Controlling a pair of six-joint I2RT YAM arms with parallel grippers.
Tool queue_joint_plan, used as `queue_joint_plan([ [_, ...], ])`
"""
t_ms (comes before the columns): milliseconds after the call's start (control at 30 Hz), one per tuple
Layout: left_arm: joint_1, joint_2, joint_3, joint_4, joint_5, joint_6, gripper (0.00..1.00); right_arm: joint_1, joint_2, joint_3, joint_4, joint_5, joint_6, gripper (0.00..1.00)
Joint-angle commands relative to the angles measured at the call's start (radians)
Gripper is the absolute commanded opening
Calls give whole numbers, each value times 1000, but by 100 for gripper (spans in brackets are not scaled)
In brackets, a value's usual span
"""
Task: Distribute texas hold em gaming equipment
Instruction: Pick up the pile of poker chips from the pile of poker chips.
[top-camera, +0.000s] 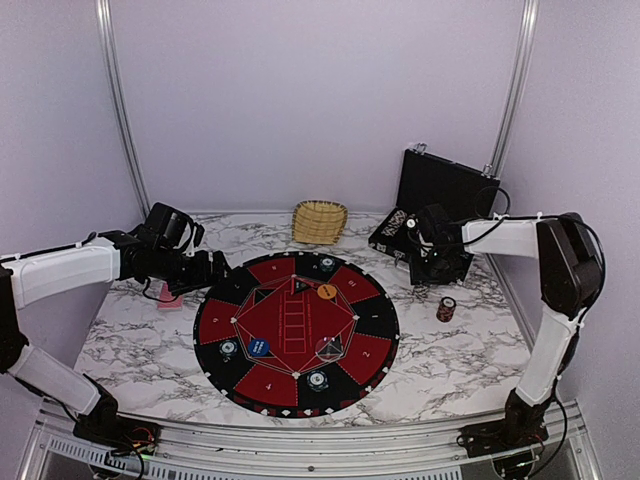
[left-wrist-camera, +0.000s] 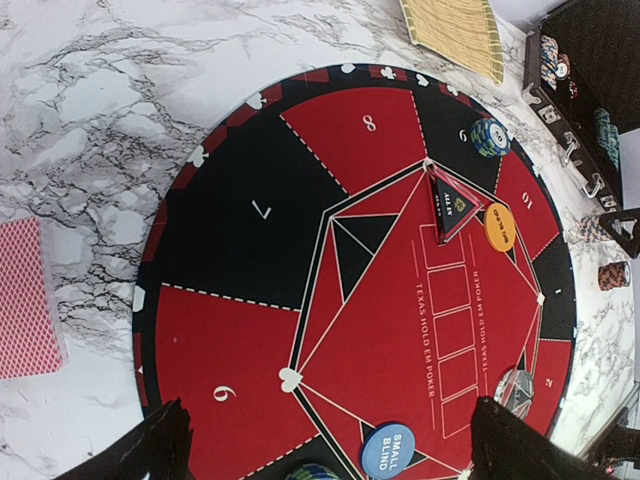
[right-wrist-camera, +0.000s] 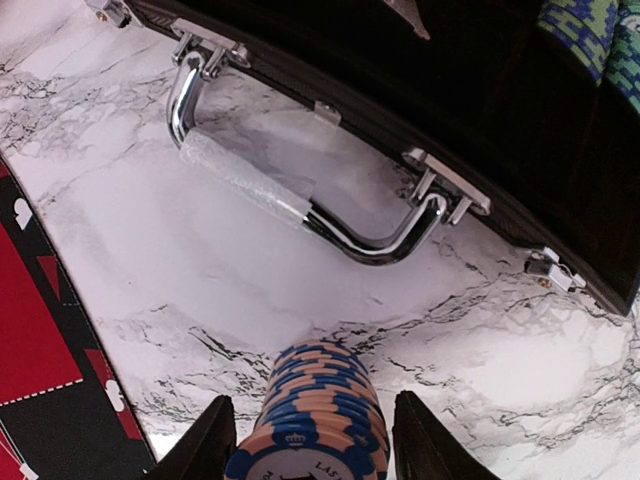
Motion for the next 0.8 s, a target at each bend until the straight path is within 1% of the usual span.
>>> queue_joint_plan([
  [0,-2,15,30,-15,-11,6,99,-18,-11,32,6,-2,11,51],
  [767,-2,22,35,-15,-7,3,99,-24,-15,19,11,-19,11,40],
])
